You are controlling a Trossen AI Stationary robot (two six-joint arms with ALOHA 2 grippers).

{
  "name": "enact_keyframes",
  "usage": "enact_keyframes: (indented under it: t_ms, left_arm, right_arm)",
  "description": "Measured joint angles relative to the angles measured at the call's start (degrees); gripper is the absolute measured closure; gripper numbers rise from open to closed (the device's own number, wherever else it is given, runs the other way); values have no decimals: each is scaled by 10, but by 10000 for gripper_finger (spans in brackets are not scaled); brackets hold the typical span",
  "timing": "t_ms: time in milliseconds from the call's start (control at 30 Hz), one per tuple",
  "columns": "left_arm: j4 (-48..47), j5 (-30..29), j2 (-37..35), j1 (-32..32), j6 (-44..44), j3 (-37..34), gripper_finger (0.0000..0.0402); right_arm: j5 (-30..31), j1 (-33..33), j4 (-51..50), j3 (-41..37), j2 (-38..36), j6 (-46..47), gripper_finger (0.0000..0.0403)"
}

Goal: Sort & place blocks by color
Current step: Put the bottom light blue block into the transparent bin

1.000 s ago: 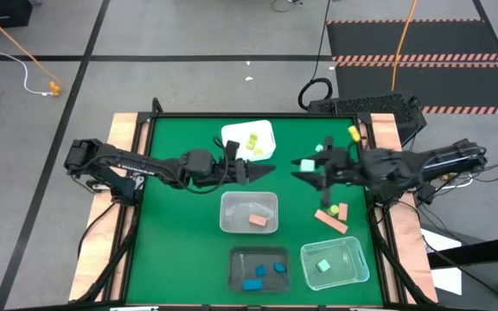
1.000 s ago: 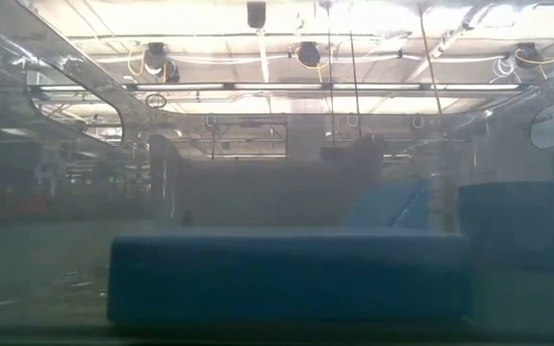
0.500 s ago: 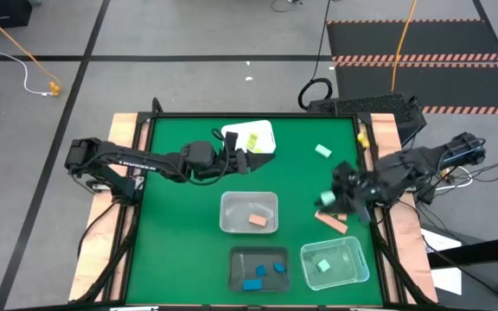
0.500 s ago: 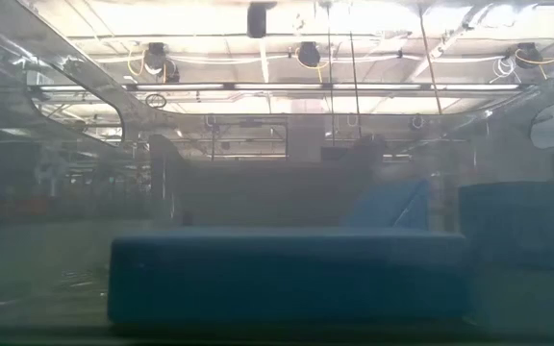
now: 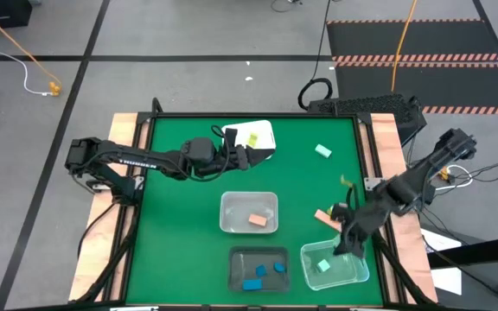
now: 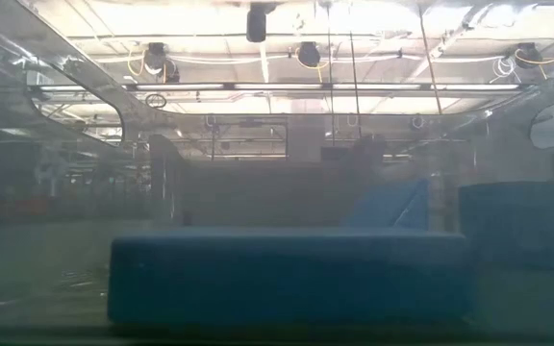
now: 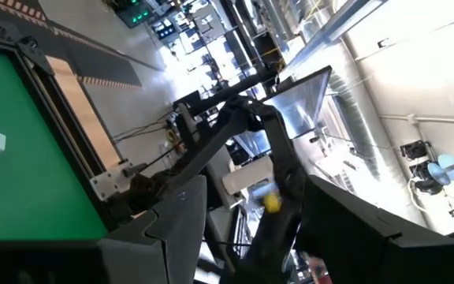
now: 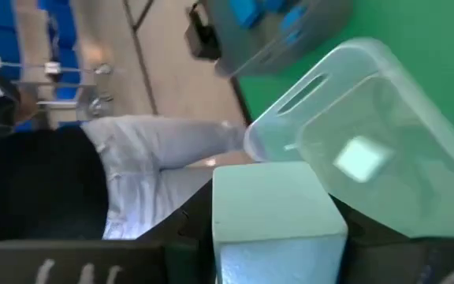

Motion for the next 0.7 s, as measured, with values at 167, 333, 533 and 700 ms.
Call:
enact_keyframes:
  t_ms: [167, 333, 533, 700]
  left_arm:
    - [0, 39, 0, 0, 20, 0, 188]
    - [-2, 87, 0, 0, 53, 0, 188]
    - [-25, 102, 0, 0, 65, 0, 188]
    - [-53, 109, 0, 0, 59, 0, 188]
  right_arm:
    - [0, 28, 174, -91, 29, 64, 291]
    - [0, 41, 197, -153, 51, 126, 289]
    - [0, 58, 199, -200, 59, 240, 280]
    - [0, 67, 204, -205, 59, 285, 258]
